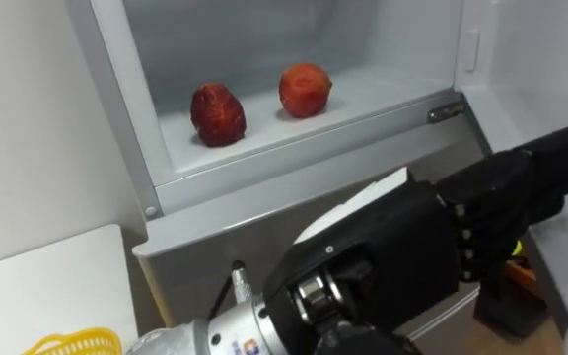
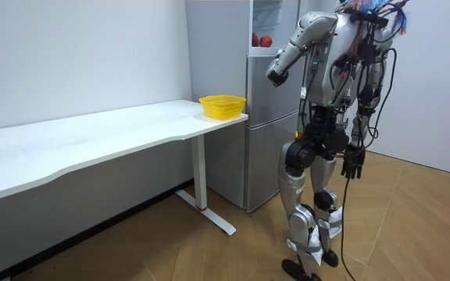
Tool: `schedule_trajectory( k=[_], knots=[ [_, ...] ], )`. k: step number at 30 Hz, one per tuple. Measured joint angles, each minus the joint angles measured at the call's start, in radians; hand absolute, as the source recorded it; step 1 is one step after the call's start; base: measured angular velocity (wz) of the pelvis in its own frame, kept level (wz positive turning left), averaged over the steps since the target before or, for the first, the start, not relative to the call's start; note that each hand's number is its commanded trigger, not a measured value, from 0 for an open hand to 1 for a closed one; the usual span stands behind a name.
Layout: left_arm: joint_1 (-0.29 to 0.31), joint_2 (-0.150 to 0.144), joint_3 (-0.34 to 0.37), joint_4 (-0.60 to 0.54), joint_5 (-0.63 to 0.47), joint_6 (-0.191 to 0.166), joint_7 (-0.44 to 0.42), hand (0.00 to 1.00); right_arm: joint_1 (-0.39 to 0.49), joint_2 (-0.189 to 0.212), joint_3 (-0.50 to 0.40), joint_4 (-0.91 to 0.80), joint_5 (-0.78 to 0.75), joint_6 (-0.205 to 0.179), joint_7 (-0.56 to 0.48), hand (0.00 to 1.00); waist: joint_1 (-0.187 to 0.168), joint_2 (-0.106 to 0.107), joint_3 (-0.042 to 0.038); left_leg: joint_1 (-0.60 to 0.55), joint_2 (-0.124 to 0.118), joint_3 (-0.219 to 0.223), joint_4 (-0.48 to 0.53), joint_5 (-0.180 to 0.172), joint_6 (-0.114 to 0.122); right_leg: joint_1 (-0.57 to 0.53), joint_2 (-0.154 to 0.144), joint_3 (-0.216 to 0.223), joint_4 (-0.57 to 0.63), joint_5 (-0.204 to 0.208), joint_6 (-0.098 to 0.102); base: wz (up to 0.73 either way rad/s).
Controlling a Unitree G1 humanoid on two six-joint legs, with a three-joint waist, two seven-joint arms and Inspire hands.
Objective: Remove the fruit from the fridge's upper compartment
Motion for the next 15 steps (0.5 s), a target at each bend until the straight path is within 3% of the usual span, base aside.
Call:
schedule_trajectory(
  k=[5, 15],
  knots=[
    [-0.027, -0.029, -0.028, 0.003, 0.000, 0.000, -0.001, 0.00, -0.005, 0.000, 0.019, -0.005, -0.004, -0.011, 0.004, 0.00, -0.014, 0.000, 0.0002, 0.000, 0.000, 0.000, 0.000, 0.000, 0.000, -0.001, 0.001, 0.000, 0.000, 0.000, 0.000, 0.00],
    [-0.061, -0.060, -0.076, 0.023, 0.000, -0.001, -0.004, 0.00, -0.026, -0.001, 0.039, -0.004, 0.000, -0.021, 0.003, 0.00, -0.019, -0.002, 0.0014, 0.000, 0.000, 0.000, 0.000, 0.000, 0.000, -0.003, 0.001, 0.002, 0.001, 0.000, 0.000, 0.00]
  ],
)
